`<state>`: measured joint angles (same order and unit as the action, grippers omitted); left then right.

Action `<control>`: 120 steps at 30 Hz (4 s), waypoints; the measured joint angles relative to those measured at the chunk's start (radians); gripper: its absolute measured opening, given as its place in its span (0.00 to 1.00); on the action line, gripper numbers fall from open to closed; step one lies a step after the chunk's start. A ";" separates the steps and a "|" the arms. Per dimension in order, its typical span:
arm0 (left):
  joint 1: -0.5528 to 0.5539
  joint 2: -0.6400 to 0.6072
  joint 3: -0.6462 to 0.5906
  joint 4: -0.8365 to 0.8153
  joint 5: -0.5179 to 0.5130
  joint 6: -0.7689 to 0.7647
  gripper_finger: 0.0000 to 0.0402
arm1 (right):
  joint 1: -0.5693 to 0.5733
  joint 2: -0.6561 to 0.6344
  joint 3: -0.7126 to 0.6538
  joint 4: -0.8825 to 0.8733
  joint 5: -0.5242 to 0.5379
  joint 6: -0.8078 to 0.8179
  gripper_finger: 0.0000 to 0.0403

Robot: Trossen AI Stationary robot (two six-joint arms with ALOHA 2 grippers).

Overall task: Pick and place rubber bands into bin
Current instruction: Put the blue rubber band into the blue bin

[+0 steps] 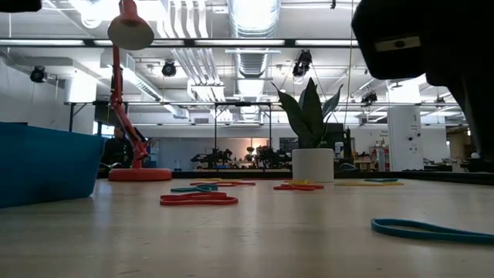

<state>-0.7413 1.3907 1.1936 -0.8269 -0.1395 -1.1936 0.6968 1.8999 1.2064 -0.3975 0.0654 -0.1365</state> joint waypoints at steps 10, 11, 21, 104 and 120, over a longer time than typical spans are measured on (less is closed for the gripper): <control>0.000 0.000 -0.007 0.057 -0.019 0.029 0.63 | -0.005 0.076 0.008 0.047 -0.131 -0.046 0.48; 0.000 0.000 -0.007 0.057 -0.020 0.029 0.63 | -0.005 0.089 0.013 0.045 -0.125 -0.047 0.48; 0.000 0.000 -0.009 0.059 -0.019 0.034 0.63 | -0.023 0.112 0.071 0.038 -0.087 -0.008 0.48; 0.002 0.000 -0.021 0.097 -0.060 0.108 0.63 | -0.059 0.192 0.269 -0.167 0.005 0.112 0.41; 0.002 0.000 -0.022 0.104 -0.060 0.110 0.63 | -0.060 0.241 0.264 -0.139 -0.006 0.083 0.14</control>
<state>-0.7395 1.3911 1.1713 -0.7227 -0.1993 -1.0840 0.6366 2.1414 1.4700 -0.5362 0.0597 -0.0536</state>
